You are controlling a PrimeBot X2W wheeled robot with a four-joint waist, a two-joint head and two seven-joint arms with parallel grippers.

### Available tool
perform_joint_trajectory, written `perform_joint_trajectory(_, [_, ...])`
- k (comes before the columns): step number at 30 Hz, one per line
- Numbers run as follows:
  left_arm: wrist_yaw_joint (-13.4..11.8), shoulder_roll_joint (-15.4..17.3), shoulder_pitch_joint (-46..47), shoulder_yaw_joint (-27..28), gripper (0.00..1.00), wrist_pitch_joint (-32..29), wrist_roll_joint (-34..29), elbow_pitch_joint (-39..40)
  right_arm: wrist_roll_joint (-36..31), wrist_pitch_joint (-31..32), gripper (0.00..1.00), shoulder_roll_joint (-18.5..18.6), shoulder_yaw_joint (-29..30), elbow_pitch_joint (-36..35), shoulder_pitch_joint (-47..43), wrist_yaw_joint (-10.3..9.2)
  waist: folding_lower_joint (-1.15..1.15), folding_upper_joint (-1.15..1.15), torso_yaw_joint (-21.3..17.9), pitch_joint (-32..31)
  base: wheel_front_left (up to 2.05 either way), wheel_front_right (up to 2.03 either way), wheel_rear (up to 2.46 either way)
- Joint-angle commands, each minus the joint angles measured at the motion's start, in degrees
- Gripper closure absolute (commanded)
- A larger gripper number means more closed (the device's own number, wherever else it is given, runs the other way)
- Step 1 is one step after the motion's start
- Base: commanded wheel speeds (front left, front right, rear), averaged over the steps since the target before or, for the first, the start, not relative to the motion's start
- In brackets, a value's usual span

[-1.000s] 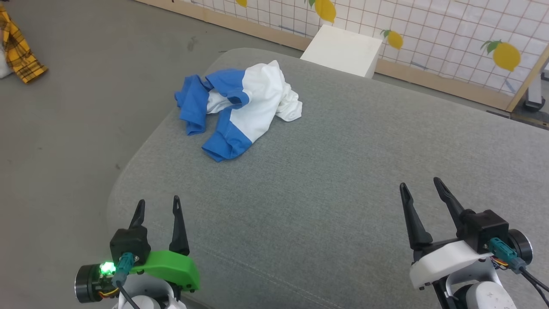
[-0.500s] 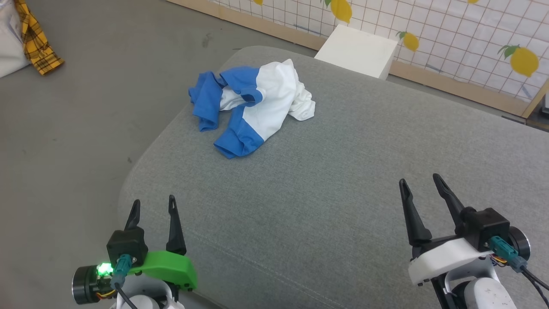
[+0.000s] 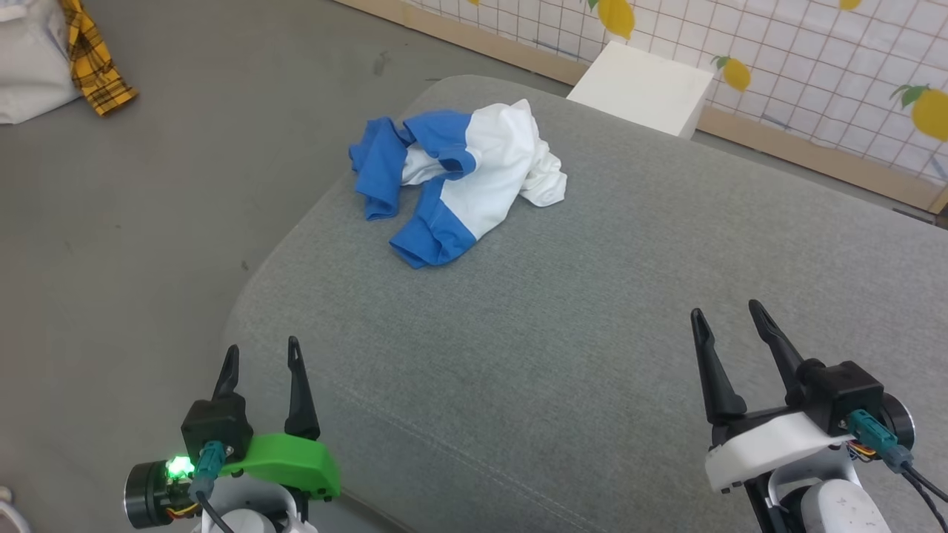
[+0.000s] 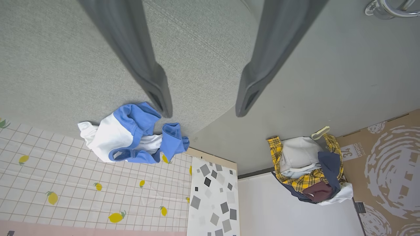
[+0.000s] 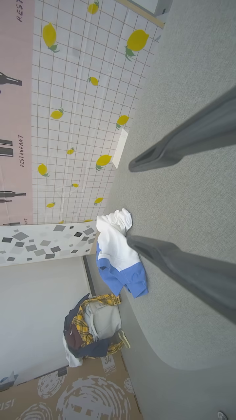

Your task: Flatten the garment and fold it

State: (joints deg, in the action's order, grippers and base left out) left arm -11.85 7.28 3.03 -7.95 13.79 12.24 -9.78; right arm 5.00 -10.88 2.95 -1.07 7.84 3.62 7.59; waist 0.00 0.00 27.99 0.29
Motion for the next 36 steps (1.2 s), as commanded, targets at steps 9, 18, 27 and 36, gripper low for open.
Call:
perform_joint_trajectory(9, [-1.2, 0.8, 1.3, -0.6, 0.0, 1.2, 1.2, -0.7, 0.7, -0.9, 0.0, -0.1, 0.0, 0.6, 1.5, -0.1, 0.0, 0.0, 1.3, 0.3, 0.0, 0.0, 0.0])
perform_joint_trajectory(18, [-0.5, 0.7, 2.4, -0.4, 0.0, 1.1, 2.3, -0.7, 0.7, -0.8, 0.0, -0.1, -0.2, 0.5, 2.0, -0.1, 0.0, 0.0, 0.3, 1.3, 0.0, 0.0, 0.0])
perform_joint_trajectory(27, [7.2, 2.9, 22.1, 2.1, 0.0, -9.0, 11.3, -3.4, -1.9, 1.6, 0.0, -0.1, -1.2, -3.4, 6.6, -0.1, 0.0, 0.0, -5.8, 11.8, 0.0, 0.0, 0.0])
perform_joint_trajectory(36, [10.0, 10.2, 43.4, 6.1, 0.0, -25.3, 17.6, -9.0, -3.8, 2.2, 0.0, -0.1, -0.9, -6.9, 12.4, -0.1, 0.0, 0.0, -15.7, 26.4, 0.0, 0.0, 0.0])
